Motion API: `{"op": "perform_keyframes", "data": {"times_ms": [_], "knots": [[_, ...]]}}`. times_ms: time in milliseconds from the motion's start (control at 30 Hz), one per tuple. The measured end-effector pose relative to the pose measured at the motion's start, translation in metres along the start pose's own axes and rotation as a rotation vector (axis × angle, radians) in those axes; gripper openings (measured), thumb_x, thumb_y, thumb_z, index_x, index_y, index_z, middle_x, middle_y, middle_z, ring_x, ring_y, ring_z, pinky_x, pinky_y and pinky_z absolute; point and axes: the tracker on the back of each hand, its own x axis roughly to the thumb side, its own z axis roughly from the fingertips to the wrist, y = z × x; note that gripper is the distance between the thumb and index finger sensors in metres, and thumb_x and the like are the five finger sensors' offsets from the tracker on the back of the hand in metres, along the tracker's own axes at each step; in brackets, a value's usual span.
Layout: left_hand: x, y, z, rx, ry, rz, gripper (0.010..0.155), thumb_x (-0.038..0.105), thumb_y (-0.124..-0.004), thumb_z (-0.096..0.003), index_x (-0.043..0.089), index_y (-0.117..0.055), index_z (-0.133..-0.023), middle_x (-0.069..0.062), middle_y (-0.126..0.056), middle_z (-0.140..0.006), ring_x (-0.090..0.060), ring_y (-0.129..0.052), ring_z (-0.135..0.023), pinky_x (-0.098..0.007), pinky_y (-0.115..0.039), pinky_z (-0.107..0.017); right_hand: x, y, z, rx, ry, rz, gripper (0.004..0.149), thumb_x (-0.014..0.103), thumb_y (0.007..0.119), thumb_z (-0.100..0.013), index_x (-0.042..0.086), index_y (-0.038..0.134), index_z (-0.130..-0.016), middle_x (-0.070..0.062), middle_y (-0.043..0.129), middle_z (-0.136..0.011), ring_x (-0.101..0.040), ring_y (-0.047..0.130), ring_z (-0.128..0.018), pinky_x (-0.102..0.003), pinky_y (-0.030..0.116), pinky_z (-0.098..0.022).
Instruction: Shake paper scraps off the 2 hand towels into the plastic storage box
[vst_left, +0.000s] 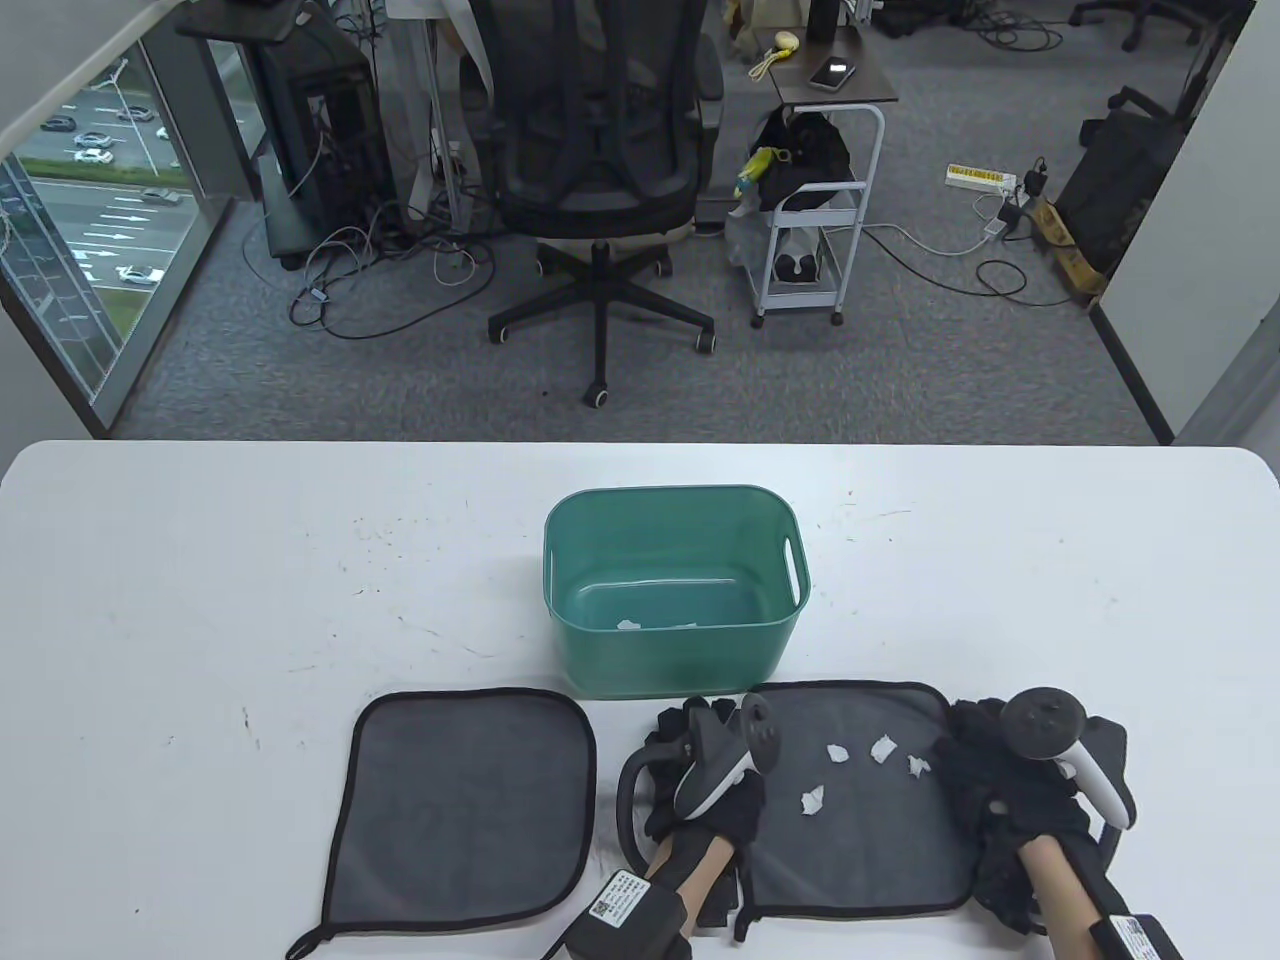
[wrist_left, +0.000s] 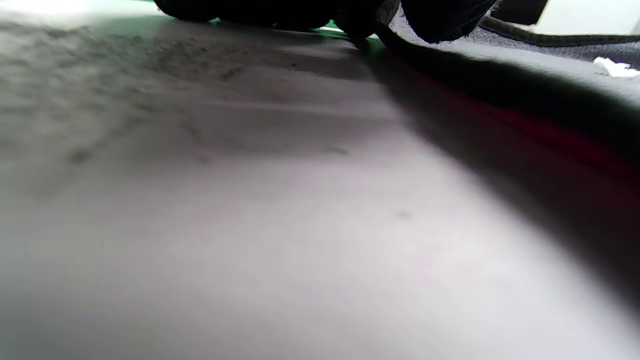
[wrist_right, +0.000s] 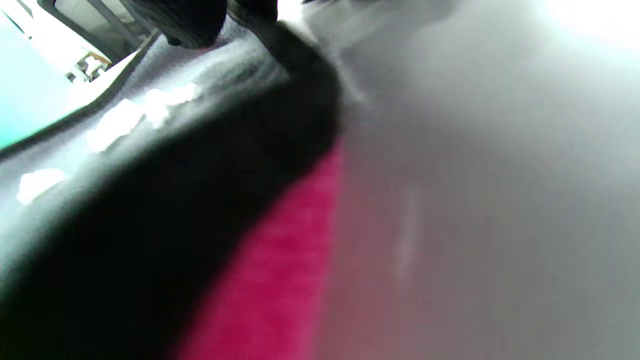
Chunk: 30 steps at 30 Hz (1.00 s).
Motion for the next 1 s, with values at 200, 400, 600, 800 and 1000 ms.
{"op": "perform_keyframes", "data": {"times_ms": [200,400,600,800,1000], "knots": [[-0.003,0.001,-0.001,0.028,-0.006,0.048,0.049,0.051,-0.066,-0.0593,0.035,-0.064,-0.105,-0.009,-0.058,-0.118,-0.038,-0.055,-0.106,-0.059,-0.055,-0.079,0.002,0.002,-0.001,-0.050,0.034,-0.017,0.047,0.041,0.080,-0.050,0.023,0.071,-0.093,-0.008,0.046,-0.113,-0.038,0.036,-0.103,-0.060,0.028,-0.075],[-0.010,0.007,0.005,0.117,-0.088,0.146,0.044,0.050,-0.068,-0.0576,0.038,-0.069,-0.100,-0.002,-0.080,-0.106,-0.030,-0.073,-0.101,-0.055,-0.067,-0.074,-0.004,-0.006,0.000,-0.005,-0.038,-0.175,0.040,0.040,0.079,-0.051,0.030,0.072,-0.089,-0.008,0.062,-0.109,-0.041,0.040,-0.104,-0.061,0.029,-0.074],[-0.015,0.019,0.012,0.116,-0.149,0.230,0.043,0.049,-0.068,-0.0571,0.037,-0.070,-0.098,0.006,-0.099,-0.088,-0.020,-0.098,-0.081,-0.044,-0.086,-0.061,-0.011,-0.022,0.012,-0.017,-0.124,-0.273,0.038,0.039,0.079,-0.051,0.034,0.072,-0.089,-0.010,0.077,-0.100,-0.037,0.082,-0.088,-0.058,0.058,-0.070],[-0.014,0.031,0.025,0.141,-0.201,0.198,0.043,0.048,-0.069,-0.0573,0.036,-0.071,-0.098,0.010,-0.105,-0.076,-0.012,-0.107,-0.063,-0.037,-0.092,-0.051,-0.008,-0.027,0.021,0.063,-0.164,-0.265,0.039,0.038,0.077,-0.052,0.033,0.071,-0.090,-0.005,0.092,-0.083,-0.022,0.102,-0.056,-0.049,0.079,-0.055],[-0.015,0.041,0.033,0.090,-0.237,0.227,0.043,0.048,-0.069,-0.0574,0.035,-0.072,-0.098,0.011,-0.105,-0.071,-0.010,-0.107,-0.057,-0.035,-0.092,-0.048,0.009,-0.027,0.036,0.086,-0.244,-0.261,0.039,0.038,0.078,-0.052,0.030,0.072,-0.089,-0.003,0.094,-0.077,-0.019,0.102,-0.048,-0.047,0.080,-0.052]]}}
